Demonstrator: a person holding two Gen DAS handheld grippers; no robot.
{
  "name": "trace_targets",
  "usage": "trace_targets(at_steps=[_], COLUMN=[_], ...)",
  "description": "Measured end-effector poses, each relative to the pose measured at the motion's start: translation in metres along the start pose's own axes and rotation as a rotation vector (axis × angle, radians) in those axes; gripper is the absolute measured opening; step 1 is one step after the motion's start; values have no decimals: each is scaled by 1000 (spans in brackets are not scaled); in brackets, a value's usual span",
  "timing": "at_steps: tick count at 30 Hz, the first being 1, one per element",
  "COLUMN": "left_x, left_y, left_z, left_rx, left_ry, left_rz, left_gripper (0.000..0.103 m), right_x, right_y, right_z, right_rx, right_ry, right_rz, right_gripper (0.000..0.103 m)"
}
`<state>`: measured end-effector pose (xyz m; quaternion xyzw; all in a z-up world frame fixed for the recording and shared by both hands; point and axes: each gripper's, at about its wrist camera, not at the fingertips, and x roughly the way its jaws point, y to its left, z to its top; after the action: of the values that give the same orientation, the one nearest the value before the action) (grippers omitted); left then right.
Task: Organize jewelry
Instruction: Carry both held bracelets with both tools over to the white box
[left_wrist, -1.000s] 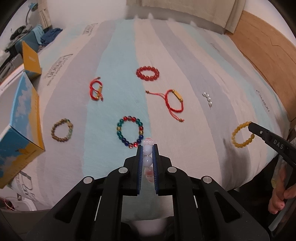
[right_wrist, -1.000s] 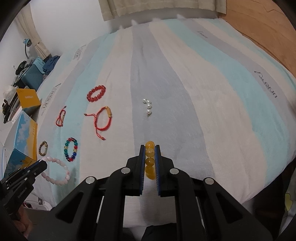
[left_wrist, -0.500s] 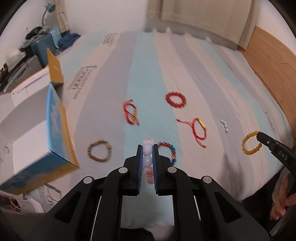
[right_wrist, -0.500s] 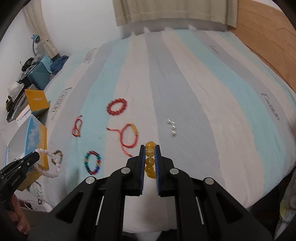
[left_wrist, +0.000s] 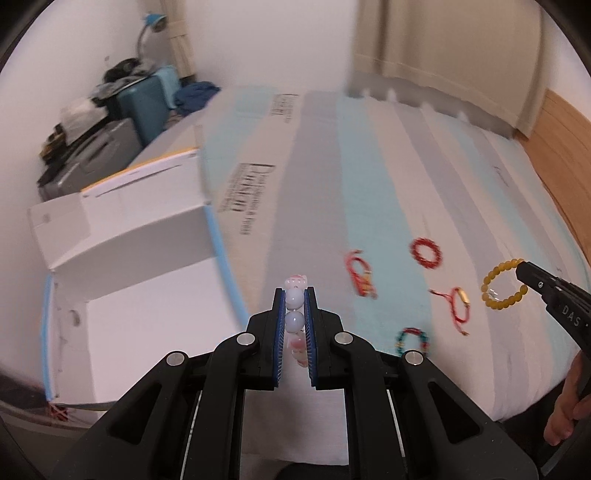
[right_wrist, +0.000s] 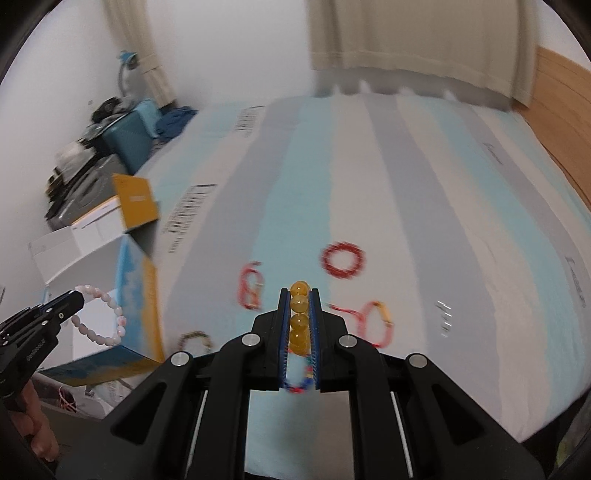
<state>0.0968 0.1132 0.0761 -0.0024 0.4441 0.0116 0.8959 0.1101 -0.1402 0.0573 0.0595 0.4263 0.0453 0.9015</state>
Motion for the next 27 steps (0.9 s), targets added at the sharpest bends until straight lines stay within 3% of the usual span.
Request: trace_targets(at_steps=[9, 16, 27], left_x=[-11, -13, 38], left_y=[102, 171, 251], left_z=[0, -12, -53], left_rx=[-103, -169, -264], left_ry=[2, 23, 149], left_rz=[90, 153, 194], left_gripper=[9, 9, 9], right_x=[16, 34, 112], right_y=[123, 217, 320], right_z=[16, 8, -33], right_rx=[-134, -244, -376], right_ry=[7, 36, 207], right_rz=[106, 198, 249], right_gripper=[9, 9, 9])
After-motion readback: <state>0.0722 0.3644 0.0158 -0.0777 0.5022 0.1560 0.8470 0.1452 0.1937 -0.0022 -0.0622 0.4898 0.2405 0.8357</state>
